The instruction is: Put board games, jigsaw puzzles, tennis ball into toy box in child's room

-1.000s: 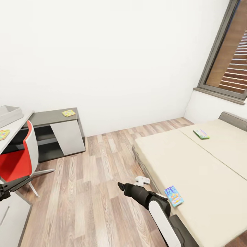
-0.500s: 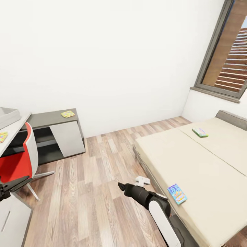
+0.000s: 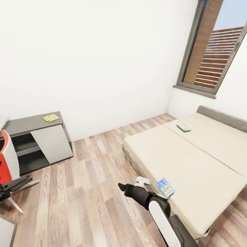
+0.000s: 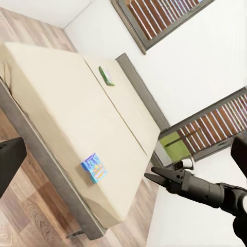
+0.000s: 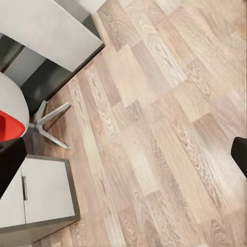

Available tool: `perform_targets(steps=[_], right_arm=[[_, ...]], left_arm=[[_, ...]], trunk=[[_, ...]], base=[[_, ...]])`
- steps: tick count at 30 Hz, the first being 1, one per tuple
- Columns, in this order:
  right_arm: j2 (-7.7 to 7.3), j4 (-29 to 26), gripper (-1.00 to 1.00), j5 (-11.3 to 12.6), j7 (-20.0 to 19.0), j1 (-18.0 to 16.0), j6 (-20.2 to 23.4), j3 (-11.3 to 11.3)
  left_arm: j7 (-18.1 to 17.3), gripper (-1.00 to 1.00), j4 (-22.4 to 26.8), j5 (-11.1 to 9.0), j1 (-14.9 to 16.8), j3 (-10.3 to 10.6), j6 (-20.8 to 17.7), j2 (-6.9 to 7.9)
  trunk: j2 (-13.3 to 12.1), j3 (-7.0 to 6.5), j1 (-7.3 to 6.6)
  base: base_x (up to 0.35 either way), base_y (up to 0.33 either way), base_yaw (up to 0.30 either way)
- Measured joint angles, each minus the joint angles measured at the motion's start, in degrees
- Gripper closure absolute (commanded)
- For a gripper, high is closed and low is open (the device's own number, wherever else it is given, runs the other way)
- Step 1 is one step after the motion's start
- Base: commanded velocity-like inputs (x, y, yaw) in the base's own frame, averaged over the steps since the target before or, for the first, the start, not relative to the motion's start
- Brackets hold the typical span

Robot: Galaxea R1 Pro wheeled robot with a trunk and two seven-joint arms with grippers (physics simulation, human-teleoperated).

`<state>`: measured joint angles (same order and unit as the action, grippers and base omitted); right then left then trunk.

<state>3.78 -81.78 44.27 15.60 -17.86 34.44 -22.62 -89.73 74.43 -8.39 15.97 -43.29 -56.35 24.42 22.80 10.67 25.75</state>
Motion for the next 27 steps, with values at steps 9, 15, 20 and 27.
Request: perform_targets(steps=[9, 15, 20, 27], right_arm=[[-0.01, 0.0, -1.00, 0.0, 0.0, 0.0, 0.0, 0.0], [0.05, 0.1, -1.00, 0.0, 0.0, 0.0, -0.1, 0.0], [0.07, 0.5, -1.00, 0.0, 0.0, 0.0, -0.3, -0.1], [0.12, 1.4, -1.00, 0.0, 0.0, 0.0, -0.4, 0.0]], left_arm=[[0.0, -1.00, 0.0, 0.0, 0.0, 0.0, 0.0, 0.00], [0.0, -1.00, 0.0, 0.0, 0.0, 0.0, 0.0, 0.00], [0.0, -1.00, 0.0, 0.0, 0.0, 0.0, 0.0, 0.00], [0.0, -1.00, 0.0, 0.0, 0.0, 0.0, 0.0, 0.00]], trunk=[[0.0, 0.00, 0.00], [0.0, 0.00, 0.00], [0.0, 0.00, 0.00], [0.0, 0.00, 0.00]], base=[[0.000, 0.001, -0.278], [0.000, 0.000, -0.279], [0.000, 0.000, -0.279], [0.000, 0.037, -0.279]])
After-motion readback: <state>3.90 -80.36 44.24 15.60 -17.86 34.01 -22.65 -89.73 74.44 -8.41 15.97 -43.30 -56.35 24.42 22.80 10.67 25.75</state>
